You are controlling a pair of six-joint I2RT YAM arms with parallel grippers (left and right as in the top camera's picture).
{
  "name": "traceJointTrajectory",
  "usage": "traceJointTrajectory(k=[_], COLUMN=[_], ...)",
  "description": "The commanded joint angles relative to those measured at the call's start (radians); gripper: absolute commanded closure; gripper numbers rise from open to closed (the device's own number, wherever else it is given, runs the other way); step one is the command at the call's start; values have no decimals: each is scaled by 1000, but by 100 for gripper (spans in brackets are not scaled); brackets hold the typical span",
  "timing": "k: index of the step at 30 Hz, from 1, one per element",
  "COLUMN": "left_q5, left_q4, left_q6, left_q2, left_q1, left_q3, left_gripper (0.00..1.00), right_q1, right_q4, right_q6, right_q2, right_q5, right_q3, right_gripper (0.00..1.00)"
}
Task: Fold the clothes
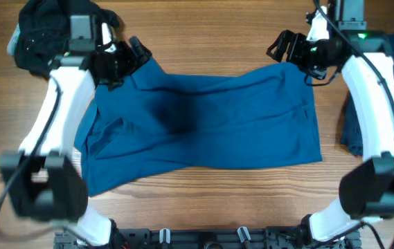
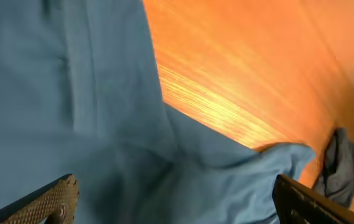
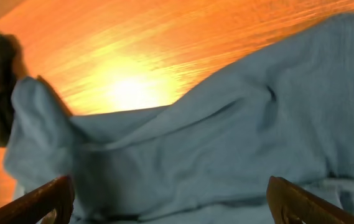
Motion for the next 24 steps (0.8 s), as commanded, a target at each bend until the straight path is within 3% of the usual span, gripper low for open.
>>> traceJointTrajectory(k=[1, 10, 18, 24], left_q5=[153, 80, -61, -60], left_q4=[73, 142, 109, 144], left_q6=[-19, -29, -66, -39], left_q2=[135, 226, 228, 229], left_q1=[8, 9, 16, 39], left_q3=[40, 40, 40, 40], left_gripper=[1, 3, 6, 8], right_q1=[-26, -74, -74, -77], right_q4=[35, 36, 4, 11], right_q6=[29, 9, -29, -59], right_q2=[57, 184, 191, 193], right_q5=[25, 25, 108, 164], right_q3=[21, 20, 18, 18], right_gripper=[1, 1, 1, 0])
